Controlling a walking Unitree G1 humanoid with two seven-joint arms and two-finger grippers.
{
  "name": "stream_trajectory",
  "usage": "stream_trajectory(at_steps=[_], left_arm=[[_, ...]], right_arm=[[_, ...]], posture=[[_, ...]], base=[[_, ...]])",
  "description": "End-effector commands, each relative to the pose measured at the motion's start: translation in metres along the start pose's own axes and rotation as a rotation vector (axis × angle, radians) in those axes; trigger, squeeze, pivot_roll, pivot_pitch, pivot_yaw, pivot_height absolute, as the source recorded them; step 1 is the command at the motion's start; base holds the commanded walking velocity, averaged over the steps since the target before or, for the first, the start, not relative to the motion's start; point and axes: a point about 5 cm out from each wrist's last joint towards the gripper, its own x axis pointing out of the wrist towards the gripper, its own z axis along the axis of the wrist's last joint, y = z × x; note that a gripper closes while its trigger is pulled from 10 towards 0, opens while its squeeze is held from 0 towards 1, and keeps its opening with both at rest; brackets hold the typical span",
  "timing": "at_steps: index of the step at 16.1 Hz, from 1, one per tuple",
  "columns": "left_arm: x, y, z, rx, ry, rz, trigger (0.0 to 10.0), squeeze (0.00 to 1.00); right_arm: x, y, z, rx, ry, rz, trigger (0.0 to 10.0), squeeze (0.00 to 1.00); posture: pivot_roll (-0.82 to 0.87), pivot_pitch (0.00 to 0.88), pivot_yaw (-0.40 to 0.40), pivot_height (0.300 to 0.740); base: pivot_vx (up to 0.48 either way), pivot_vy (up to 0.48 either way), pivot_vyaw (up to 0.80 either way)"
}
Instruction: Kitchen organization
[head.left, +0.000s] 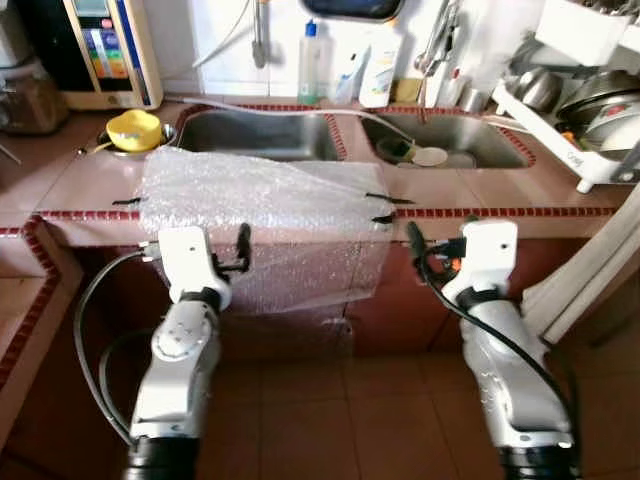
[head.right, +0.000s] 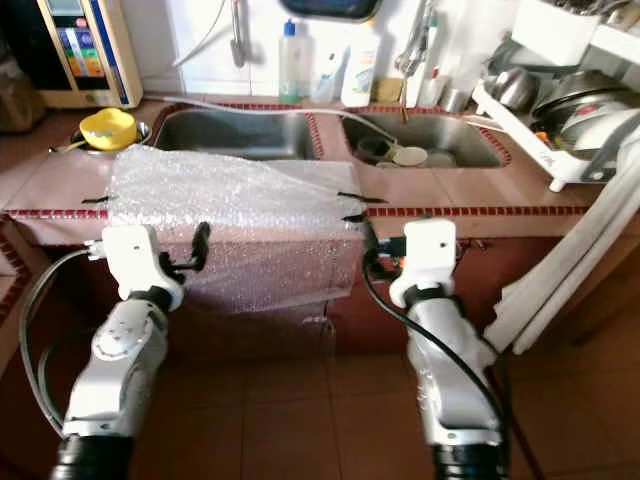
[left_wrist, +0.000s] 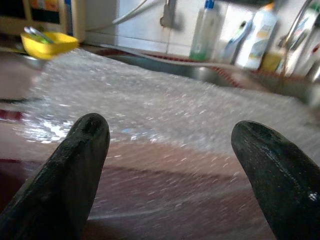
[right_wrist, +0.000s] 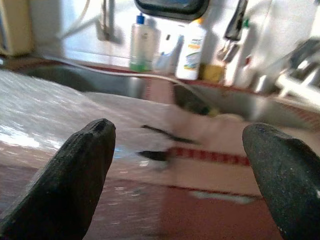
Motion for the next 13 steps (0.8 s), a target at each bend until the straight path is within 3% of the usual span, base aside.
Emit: stream_trajectory(at_steps=[1,6,11,13], left_arm=[[-0.001,0.001,0.003,0.049,-0.003,-0.002,10.0,0.00],[-0.008,0.016,0.004,0.119,0.018,0.008,10.0,0.00],[-0.009,0.018,0.006,0.131,0.006,0.032,10.0,0.00],[-0.011,0.024,0.006,0.116,-0.004,0.073,10.0,0.00]], right_arm=[[0.002,-0.001,0.011,0.076,-0.044,0.004,10.0,0.00],[-0.003,0.000,-0.004,0.119,0.000,-0.043,10.0,0.00],[0.000,0.001,-0.002,0.080,-0.001,0.001,10.0,0.00],[0.005,0.009,-0.003,0.058,0.003,0.053,10.0,0.00]], posture=[[-0.03,0.002,-0.015,0.740],[0.00,0.023,0.027,0.740],[0.02,0.030,0.005,0.740],[0.04,0.036,-0.009,0.740]], base=[[0.000,0.000,0.00],[0.000,0.000,0.00],[0.000,0.000,0.00],[0.000,0.000,0.00]])
